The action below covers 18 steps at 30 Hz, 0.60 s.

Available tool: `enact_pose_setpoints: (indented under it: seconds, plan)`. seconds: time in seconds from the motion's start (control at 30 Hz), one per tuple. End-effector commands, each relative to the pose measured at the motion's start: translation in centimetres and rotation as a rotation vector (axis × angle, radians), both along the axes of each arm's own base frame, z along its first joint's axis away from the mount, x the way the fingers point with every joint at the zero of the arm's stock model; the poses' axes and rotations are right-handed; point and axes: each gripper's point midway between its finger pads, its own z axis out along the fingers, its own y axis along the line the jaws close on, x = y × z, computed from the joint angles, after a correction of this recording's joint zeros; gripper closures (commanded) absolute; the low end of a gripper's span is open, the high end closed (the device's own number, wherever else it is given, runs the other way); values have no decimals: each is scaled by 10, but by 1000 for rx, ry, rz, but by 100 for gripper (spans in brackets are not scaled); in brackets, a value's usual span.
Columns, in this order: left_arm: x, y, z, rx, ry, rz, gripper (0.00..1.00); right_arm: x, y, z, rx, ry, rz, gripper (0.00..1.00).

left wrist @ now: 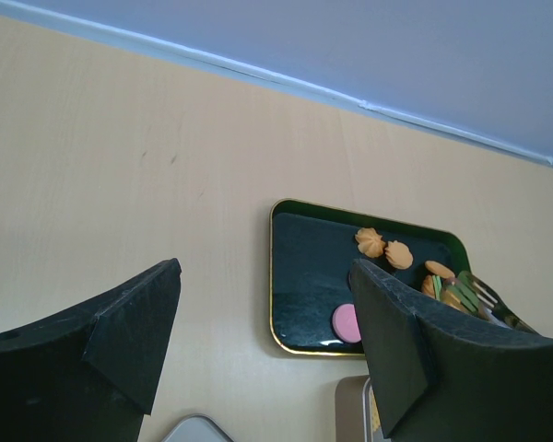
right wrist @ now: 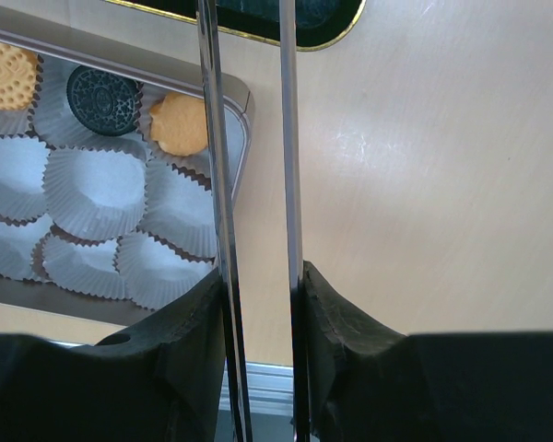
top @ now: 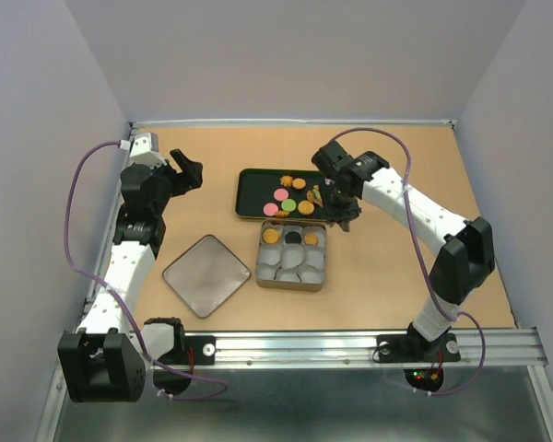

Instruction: Pack the cookies

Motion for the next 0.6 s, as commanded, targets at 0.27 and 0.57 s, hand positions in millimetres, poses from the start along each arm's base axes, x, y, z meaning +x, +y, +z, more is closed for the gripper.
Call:
enact_pose_setpoints:
  seconds: [0.27, 0.57]
  plan:
    - [1, -1, 12, 0, -45, -13, 15, 13, 10, -13, 28, -17, 20, 62]
    - [1, 0, 12, 2, -47, -8, 15, -2, 3, -32, 9, 38, 15, 57]
